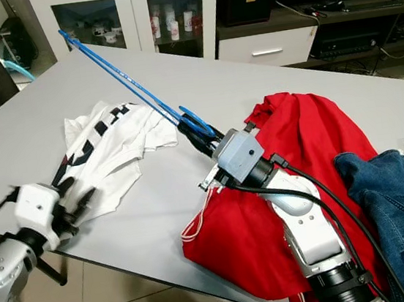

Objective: Hang hanger

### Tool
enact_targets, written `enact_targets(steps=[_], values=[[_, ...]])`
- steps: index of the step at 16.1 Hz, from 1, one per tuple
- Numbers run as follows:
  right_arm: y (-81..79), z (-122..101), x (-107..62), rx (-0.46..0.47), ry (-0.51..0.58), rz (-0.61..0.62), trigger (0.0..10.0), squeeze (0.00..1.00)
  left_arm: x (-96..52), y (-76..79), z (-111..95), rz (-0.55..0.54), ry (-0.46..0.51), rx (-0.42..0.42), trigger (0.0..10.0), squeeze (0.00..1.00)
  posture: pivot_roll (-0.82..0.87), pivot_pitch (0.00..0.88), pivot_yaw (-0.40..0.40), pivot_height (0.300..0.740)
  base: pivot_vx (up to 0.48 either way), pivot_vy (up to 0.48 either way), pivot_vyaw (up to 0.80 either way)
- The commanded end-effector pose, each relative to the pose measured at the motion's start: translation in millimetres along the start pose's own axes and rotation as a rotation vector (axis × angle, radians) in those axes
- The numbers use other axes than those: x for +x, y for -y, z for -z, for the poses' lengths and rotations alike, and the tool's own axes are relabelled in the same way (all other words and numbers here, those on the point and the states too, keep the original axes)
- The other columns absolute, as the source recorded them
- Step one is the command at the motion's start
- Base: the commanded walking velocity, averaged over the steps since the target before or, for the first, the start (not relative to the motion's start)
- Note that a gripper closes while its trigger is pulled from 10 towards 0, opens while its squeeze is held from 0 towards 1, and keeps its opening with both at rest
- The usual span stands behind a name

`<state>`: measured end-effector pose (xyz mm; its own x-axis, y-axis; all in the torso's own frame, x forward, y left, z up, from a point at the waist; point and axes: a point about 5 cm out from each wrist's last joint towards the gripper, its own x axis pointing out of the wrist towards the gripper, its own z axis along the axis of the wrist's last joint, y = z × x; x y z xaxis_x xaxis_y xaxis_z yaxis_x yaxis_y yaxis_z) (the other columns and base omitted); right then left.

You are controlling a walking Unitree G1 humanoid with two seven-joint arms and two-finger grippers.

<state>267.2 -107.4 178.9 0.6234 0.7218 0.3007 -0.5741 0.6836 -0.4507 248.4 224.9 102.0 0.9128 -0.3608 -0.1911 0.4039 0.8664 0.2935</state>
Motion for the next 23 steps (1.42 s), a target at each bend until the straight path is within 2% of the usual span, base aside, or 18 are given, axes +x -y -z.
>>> enact_targets(steps=[1, 2, 3, 4, 5, 6, 9, 15, 17, 19, 23], values=[[1.1, -4.8, 1.2, -0.011, 0.013, 0.001, 10.0, 0.0, -1.0, 2.8, -3.7, 0.035, 0.017, 0.02, 10.0, 1.0, 0.05, 0.007, -0.01, 0.74, 0.0, 0.0, 0.0], [1.0, -4.9, 1.4, -0.011, 0.013, 0.002, 10.0, 0.0, -1.3, 2.5, -3.5, 0.041, 0.017, 0.02, 10.0, 1.0, 0.04, 0.008, -0.007, 0.74, 0.0, 0.0, 0.0], [0.8, -5.0, 1.4, -0.012, 0.012, 0.005, 10.0, 0.0, -3.5, -1.5, 1.1, 0.028, -0.023, 0.063, 10.0, 1.0, 0.04, 0.009, -0.005, 0.74, 0.0, 0.0, 0.0], [0.7, -4.7, 1.1, -0.012, 0.01, 0.008, 10.0, 0.0, -5.7, -5.1, 5.0, 0.018, -0.062, 0.11, 10.0, 0.4, 0.04, 0.009, -0.005, 0.74, 0.0, 0.0, 0.0], [0.7, -4.5, 0.9, -0.012, 0.009, 0.01, 10.0, 0.0, -6.6, -8.9, 7.0, -0.001, -0.089, 0.144, 10.0, 0.0, 0.04, 0.009, -0.005, 0.74, 0.0, 0.0, 0.0], [0.7, -4.2, 0.8, -0.012, 0.009, 0.011, 10.0, 0.0, -7.4, -14.3, 7.1, -0.035, -0.106, 0.194, 10.0, 0.0, 0.04, 0.009, -0.005, 0.74, 0.0, 0.0, 0.0], [-0.5, -4.1, 3.1, -0.008, 0.013, 0.011, 10.0, 0.0, -7.2, -20.6, 2.0, -0.072, -0.075, 0.135, 10.0, 0.0, 0.05, 0.008, -0.005, 0.74, 0.0, 0.0, 0.0], [0.5, -5.1, 4.0, -0.01, 0.017, 0.014, 10.0, 0.0, -9.4, -3.9, 6.6, 0.01, -0.076, 0.101, 10.0, 0.0, 0.05, 0.008, -0.005, 0.74, 0.0, 0.0, 0.0], [0.5, -4.9, 3.6, -0.01, 0.015, 0.014, 10.0, 0.0, -11.3, -4.7, 10.7, 0.01, -0.102, 0.095, 10.0, 0.0, 0.05, 0.008, -0.005, 0.74, 0.0, 0.0, 0.0], [0.9, -5.1, 4.0, -0.011, 0.016, 0.015, 10.0, 0.0, -14.0, -9.3, 24.9, -0.022, -0.208, 0.1, 10.0, 0.0, 0.05, 0.008, -0.005, 0.74, 0.0, 0.0, 0.0], [1.4, -5.8, 4.9, -0.01, 0.02, 0.018, 10.0, 0.0, -13.4, -13.9, 27.0, -0.06, -0.235, 0.055, 10.0, 0.0, 0.05, 0.008, -0.005, 0.74, 0.0, 0.0, 0.0]])
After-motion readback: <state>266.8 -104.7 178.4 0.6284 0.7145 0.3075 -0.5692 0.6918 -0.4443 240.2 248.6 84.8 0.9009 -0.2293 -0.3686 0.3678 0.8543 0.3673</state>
